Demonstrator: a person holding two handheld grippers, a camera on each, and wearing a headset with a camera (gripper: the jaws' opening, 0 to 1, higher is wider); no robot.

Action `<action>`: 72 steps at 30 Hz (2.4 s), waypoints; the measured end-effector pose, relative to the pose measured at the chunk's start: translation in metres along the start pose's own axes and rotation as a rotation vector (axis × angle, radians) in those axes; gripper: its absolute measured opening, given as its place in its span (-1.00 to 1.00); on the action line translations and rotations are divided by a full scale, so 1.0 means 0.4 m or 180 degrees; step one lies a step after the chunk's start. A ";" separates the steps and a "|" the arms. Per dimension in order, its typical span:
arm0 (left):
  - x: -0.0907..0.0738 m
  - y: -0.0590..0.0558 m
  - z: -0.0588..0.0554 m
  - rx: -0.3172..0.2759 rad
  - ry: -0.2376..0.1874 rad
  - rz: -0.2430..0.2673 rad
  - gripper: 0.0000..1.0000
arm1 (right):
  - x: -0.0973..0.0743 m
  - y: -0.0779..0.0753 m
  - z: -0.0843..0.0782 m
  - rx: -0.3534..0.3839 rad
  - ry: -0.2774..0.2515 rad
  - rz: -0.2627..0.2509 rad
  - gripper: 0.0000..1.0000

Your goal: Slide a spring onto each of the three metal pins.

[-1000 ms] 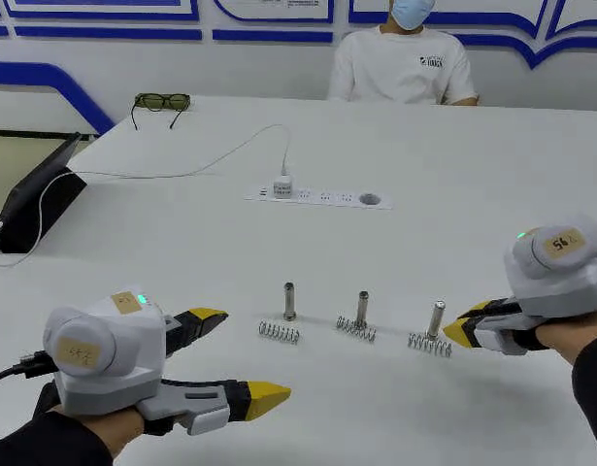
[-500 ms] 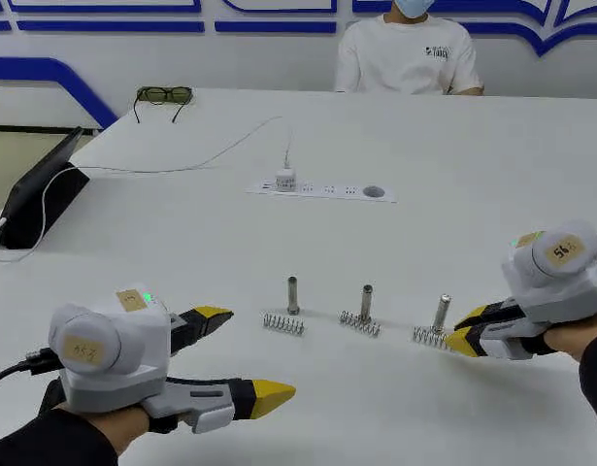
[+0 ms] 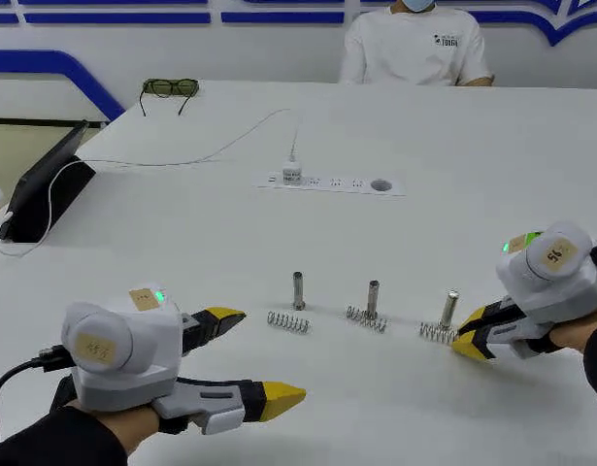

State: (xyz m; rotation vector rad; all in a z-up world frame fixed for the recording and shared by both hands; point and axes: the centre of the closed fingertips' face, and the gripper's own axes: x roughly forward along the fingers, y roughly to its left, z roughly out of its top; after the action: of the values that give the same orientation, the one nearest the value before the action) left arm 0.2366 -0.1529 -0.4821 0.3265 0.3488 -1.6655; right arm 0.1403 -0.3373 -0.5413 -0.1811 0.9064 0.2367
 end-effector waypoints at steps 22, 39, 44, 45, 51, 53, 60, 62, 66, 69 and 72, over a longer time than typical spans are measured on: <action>0.085 -0.073 0.023 0.0259 0.0102 -0.0379 0.26 | -0.042 0.066 0.004 -0.0215 0.0058 0.0107 -0.78; 0.174 -0.163 0.058 0.0706 0.0144 -0.0845 -0.08 | -0.081 0.166 0.061 -0.0456 -0.0055 0.0350 -0.78; 0.180 -0.178 0.057 0.0833 0.0152 -0.0914 -0.21 | -0.077 0.191 0.081 -0.0552 -0.0064 0.0432 -0.78; 0.183 -0.180 0.055 0.0850 0.0161 -0.0923 -0.23 | -0.076 0.199 0.087 -0.0575 -0.0064 0.0456 -0.78; 0.196 -0.199 0.055 0.0936 0.0176 -0.1014 -0.33 | -0.068 0.219 0.094 -0.0631 -0.0044 0.0529 -0.78; 0.201 -0.204 0.050 0.0998 0.0197 -0.1039 -0.37 | -0.069 0.226 0.096 -0.0644 -0.0043 0.0553 -0.78; 0.216 -0.218 0.043 0.1119 0.0230 -0.1106 -0.58 | -0.065 0.238 0.098 -0.0674 -0.0018 0.0608 -0.78; 0.218 -0.223 0.042 0.1158 0.0236 -0.1119 -0.63 | -0.065 0.241 0.096 -0.0679 0.0001 0.0626 -0.78; 0.221 -0.222 0.034 0.1193 0.0278 -0.1120 -0.72 | -0.068 0.248 0.094 -0.0690 0.0021 0.0659 -0.78; 0.222 -0.222 0.027 0.1204 0.0313 -0.1122 -0.75 | -0.073 0.254 0.101 -0.0698 0.0013 0.0673 -0.78; 0.223 -0.222 0.024 0.1200 0.0338 -0.1118 -0.75 | -0.078 0.255 0.109 -0.0698 -0.0004 0.0674 -0.78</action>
State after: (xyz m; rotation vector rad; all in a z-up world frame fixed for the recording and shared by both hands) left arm 0.1378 -0.2274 -0.5065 0.6664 0.1735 -2.0664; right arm 0.1261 -0.2323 -0.4958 -0.2882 0.8980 0.5339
